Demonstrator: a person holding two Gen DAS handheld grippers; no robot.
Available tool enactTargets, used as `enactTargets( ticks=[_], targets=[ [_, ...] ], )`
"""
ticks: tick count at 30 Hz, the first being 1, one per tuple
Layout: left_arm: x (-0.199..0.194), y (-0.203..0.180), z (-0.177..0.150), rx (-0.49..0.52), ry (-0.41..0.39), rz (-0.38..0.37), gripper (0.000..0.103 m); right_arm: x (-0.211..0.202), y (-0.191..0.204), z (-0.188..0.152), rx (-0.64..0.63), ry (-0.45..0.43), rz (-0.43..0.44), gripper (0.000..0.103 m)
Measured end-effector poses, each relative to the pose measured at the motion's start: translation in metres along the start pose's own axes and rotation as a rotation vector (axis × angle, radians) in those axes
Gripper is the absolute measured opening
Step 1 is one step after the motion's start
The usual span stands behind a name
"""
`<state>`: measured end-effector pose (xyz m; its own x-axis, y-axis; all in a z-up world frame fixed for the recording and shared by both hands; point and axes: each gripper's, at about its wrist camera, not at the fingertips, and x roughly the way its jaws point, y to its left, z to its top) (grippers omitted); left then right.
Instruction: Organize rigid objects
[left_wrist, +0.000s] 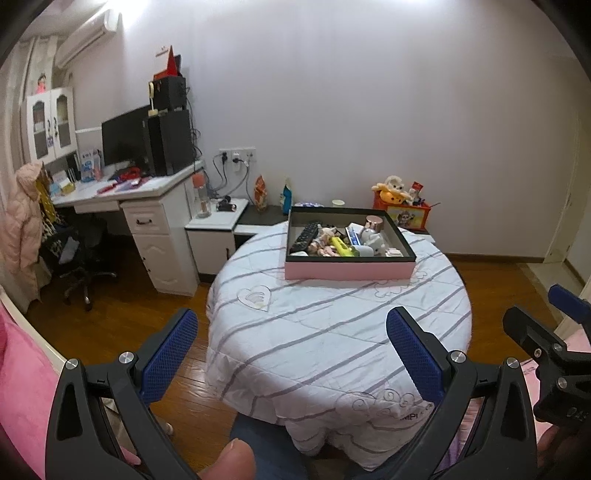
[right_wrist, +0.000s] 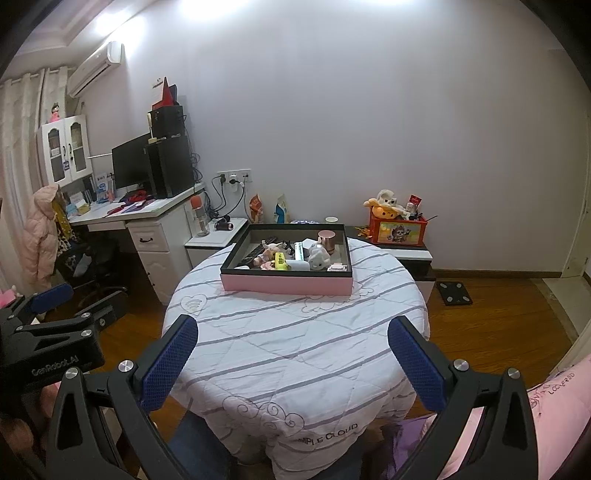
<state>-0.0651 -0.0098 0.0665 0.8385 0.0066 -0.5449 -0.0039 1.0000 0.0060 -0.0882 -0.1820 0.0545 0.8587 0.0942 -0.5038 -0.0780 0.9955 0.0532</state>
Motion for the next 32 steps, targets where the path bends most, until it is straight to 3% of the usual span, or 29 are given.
enactTargets(
  ticks=[10, 32],
  targets=[
    [-0.0034, -0.0001, 0.0023, 0.0, -0.007, 0.025, 0.103, -0.0005, 0.0038, -0.0005, -0.003, -0.003, 0.007, 0.103],
    [0.0007, 0.0013, 0.003, -0.012, 0.001, -0.008, 0.103, 0.0001, 0.005, -0.0014, -0.003, -0.001, 0.009, 0.103]
  ],
)
